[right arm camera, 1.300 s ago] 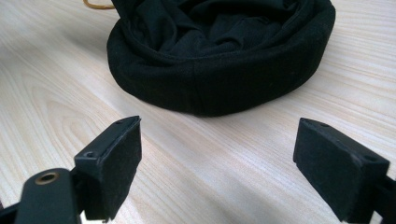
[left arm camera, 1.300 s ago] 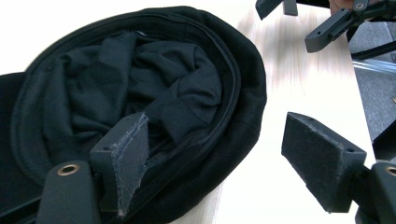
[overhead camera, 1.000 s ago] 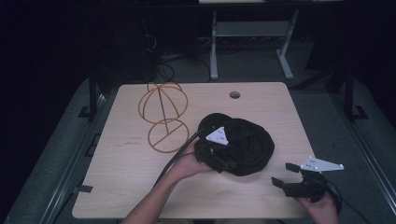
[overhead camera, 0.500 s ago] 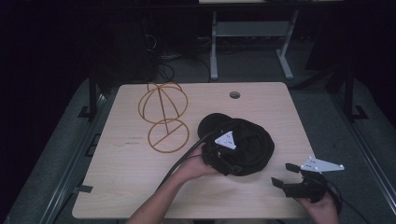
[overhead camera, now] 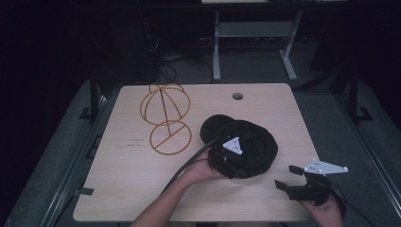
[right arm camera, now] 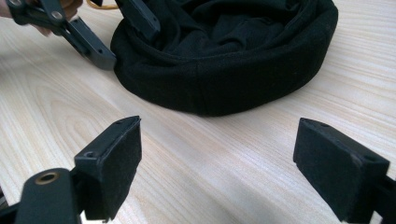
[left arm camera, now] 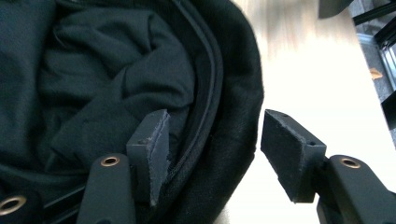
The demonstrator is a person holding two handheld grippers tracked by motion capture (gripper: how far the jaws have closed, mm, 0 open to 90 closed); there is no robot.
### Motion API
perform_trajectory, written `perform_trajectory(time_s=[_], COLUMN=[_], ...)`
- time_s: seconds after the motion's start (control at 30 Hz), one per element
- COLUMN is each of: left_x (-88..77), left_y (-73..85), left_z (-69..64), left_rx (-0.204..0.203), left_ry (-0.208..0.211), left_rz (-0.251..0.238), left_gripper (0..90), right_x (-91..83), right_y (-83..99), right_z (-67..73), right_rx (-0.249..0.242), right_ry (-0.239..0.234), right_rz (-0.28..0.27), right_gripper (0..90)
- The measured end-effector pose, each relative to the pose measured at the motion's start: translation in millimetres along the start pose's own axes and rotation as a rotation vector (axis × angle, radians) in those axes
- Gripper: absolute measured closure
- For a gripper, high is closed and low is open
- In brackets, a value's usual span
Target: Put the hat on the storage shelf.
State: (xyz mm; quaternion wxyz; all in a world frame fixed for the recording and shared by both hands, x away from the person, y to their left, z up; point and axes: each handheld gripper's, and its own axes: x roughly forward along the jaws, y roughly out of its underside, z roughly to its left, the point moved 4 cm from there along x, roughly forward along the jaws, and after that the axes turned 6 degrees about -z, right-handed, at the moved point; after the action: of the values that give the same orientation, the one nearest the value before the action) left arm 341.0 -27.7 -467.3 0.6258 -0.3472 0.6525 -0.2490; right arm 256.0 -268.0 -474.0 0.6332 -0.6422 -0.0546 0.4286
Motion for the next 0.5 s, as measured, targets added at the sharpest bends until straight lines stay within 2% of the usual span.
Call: perform_trajectory(time_s=[0.17, 0.3, 0.43, 0.5], left_x=[4.2, 7.7, 9.0, 12.2], left_y=[0.9, 2.8, 3.6, 5.5], left_z=[2.0, 2.1, 2.8, 2.5], left_rx=[0.004, 0.026, 0.03, 0.048], left_ry=[-0.008, -0.022, -0.029, -0.042], left_rz=[0.005, 0.025, 0.038, 0.059], left_gripper=[43.0, 47.0, 54.2, 57.7], right_x=[0.5, 0.8, 0.6, 0.5], right_y=[0.0, -0.1, 0.1, 0.1], right_z=[0.3, 0.8, 0.8, 1.1], right_rx=[-0.004, -0.007, -0.007, -0.005], right_ry=[-0.003, -0.003, -0.003, -0.001], right_rz=[0.001, 0.002, 0.001, 0.001], right_gripper=[15.1, 15.1, 15.0, 15.0])
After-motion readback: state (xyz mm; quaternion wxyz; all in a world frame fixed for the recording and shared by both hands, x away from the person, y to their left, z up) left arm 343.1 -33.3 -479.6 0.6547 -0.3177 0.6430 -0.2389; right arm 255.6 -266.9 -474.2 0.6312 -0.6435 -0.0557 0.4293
